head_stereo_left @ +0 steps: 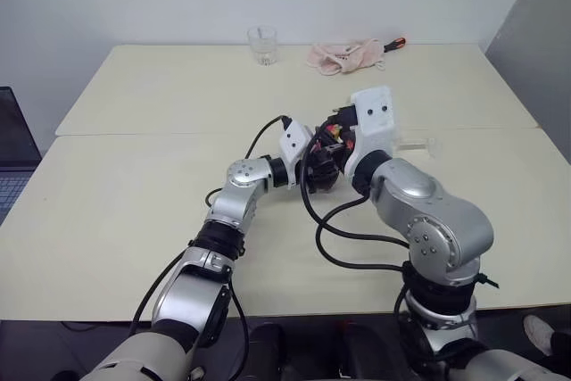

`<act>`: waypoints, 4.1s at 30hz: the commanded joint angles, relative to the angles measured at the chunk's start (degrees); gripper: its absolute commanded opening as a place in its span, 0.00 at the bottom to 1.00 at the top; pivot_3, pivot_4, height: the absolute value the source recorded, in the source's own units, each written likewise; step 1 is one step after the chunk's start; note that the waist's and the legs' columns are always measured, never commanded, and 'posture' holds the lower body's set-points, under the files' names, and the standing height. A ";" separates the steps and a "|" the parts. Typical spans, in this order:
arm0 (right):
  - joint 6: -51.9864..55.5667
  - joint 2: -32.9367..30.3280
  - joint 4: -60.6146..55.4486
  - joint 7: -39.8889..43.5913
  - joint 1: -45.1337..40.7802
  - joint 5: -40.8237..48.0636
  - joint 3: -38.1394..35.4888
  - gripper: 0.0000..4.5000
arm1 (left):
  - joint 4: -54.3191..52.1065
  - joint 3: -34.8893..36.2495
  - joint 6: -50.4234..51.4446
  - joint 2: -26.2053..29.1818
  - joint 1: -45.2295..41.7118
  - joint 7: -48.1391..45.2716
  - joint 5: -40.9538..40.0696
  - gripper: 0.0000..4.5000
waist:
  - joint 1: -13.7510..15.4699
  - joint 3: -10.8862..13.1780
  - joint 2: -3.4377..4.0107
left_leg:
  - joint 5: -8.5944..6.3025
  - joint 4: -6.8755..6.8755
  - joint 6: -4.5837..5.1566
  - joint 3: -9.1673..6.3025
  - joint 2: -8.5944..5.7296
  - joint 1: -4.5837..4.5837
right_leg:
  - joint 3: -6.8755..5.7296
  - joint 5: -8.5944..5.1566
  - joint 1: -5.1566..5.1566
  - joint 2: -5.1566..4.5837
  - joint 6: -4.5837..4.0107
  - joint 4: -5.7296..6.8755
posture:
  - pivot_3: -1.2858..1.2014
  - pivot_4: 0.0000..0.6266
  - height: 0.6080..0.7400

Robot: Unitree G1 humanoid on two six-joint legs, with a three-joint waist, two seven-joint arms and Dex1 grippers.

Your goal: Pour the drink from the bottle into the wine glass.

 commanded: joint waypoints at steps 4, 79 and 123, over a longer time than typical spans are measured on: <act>-24.98 -17.18 16.93 32.85 -8.45 4.76 2.94 0.28 | -4.94 -0.70 0.66 -0.80 0.61 -2.05 -1.30 0.28 | -0.17 0.00 0.00 | -0.03 0.03 0.06 0.00 0.03 0.00 | -0.03 0.00 0.04 0.08 0.00 -0.01 | 0.52 0.24 1.00; -1.89 1.36 -4.85 -6.17 1.85 1.47 0.97 1.00 | -4.76 -1.72 1.11 0.85 1.21 -5.19 -1.77 0.28 | -0.03 -0.01 0.02 | 0.05 0.20 -0.20 0.09 0.02 -0.40 | 0.10 0.00 -0.52 -0.06 -0.02 0.33 | 0.52 0.24 1.00; 1.22 -13.73 -11.97 8.95 9.79 11.06 -15.29 1.00 | -6.27 -1.13 2.18 1.73 2.01 -4.29 -1.72 0.28 | -0.02 -0.02 0.03 | -0.06 0.21 -0.02 0.09 0.03 -0.41 | 0.09 0.00 -0.51 -0.03 -0.02 0.33 | 0.52 0.24 1.00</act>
